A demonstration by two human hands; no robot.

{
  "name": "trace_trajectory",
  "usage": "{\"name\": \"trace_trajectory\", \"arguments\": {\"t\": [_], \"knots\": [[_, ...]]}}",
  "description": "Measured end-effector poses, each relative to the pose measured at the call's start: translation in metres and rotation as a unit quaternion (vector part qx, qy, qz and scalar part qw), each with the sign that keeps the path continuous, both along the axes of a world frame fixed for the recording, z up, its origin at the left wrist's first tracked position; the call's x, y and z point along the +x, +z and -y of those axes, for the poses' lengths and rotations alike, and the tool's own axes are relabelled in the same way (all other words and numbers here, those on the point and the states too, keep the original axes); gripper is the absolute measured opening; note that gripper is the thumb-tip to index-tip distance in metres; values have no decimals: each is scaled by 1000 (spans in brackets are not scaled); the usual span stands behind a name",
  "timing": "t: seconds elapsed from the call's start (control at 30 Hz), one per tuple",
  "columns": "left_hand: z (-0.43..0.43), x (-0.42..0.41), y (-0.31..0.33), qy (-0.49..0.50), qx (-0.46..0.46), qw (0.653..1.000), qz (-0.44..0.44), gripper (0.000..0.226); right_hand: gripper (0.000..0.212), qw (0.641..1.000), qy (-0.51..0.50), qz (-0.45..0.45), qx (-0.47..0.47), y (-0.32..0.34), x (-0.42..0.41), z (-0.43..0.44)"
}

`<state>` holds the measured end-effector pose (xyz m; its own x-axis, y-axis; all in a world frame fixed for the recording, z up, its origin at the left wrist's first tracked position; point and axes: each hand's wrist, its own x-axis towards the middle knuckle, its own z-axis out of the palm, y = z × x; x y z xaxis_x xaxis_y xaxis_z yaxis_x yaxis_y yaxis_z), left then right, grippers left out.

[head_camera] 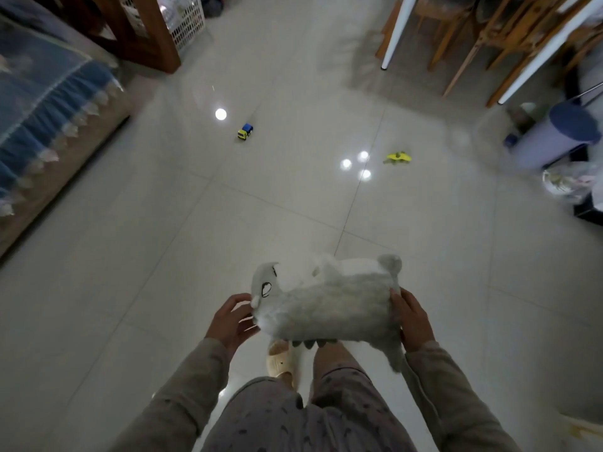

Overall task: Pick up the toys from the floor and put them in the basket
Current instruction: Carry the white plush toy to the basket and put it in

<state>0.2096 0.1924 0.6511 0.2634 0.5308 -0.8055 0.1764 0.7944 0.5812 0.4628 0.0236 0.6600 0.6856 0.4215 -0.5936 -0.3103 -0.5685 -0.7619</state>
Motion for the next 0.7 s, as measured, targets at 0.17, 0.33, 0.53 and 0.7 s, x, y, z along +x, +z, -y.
{"name": "trace_trajectory", "arguments": {"t": [0.17,0.33,0.53,0.7], "knots": [[-64,71,3,-24,8,1000,9,25,36,998,-63,-13,2,-7,59,-46],[-113,131,-6,6,4,1000,-17,18,33,997,-55,-48,-3,-23,116,-105],[-155,201,-9,90,-14,996,-12,13,35,997,9,-71,-17,-24,202,-184],[-195,245,-2,143,1,990,11,16,36,994,71,-81,-10,-12,265,-249]]}}
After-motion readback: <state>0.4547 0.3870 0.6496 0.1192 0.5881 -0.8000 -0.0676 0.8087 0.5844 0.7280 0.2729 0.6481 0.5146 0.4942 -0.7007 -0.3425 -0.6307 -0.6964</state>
